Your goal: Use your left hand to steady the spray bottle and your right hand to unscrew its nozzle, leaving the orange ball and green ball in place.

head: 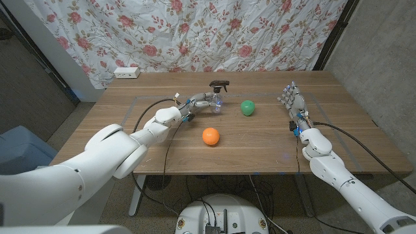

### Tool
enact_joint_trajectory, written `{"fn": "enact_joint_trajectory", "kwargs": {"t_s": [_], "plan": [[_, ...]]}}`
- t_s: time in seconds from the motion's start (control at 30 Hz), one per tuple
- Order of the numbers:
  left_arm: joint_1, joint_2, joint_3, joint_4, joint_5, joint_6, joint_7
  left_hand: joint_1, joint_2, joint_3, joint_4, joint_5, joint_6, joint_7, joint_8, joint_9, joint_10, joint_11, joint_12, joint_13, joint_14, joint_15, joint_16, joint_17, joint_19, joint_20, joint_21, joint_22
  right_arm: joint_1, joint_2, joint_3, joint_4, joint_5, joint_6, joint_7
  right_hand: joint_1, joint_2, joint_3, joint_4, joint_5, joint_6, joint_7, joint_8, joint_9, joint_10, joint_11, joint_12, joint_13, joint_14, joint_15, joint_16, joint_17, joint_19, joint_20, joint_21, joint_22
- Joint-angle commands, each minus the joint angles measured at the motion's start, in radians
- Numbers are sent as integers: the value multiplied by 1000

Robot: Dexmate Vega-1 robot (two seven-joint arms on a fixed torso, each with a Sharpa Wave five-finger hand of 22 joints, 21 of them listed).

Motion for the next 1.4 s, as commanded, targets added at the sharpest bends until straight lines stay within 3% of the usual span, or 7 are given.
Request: {"fn": "enact_joint_trajectory", "kwargs": {"t_s": [0.03,0.3,0.7,1.03,1.4], "plan": [[85,81,-35,-186,-14,-18,9,3,14,-9,1,5,6,2,10,9,19,-8,12,10,3,-173,8,8,8,-77,5,5,25,-14,-17,-15,-23,-26,6,6,8,8,-1,4,13,-2,5,0,4,-4,4,0,7,1,8,1,5,-1,5,3],[152,140,-49,-346,-6,55,71,2,24,-22,2,6,4,5,21,18,22,-7,21,24,6,-172,14,17,10,-74,5,6,39,-39,-24,-34,-40,-46,17,8,8,11,-4,4,18,-3,7,0,4,-5,4,0,8,4,9,-2,6,0,5,3],[221,196,-53,-532,10,162,140,7,41,-47,1,8,8,9,48,35,34,-6,42,52,14,-172,27,36,12,-70,4,7,62,-113,-27,-100,-82,-104,35,18,2,15,-15,3,31,-10,10,0,5,-4,4,1,8,7,7,-7,6,0,4,3],[249,233,-48,-641,20,239,155,4,51,-66,3,8,6,14,63,45,35,-4,53,71,13,-169,33,49,12,-69,3,8,56,-174,-32,-183,-171,-147,-8,32,-9,19,-33,1,26,-20,7,1,2,-6,3,1,4,25,5,-13,-4,4,0,3],[282,254,-56,-733,-10,298,151,2,58,-81,3,9,11,25,75,47,31,-1,60,86,12,-167,38,59,13,-68,2,8,51,-227,-31,-234,-193,-171,28,41,-16,21,-44,-1,27,-23,7,2,3,-7,4,1,3,27,5,-16,-7,5,0,3]]}}
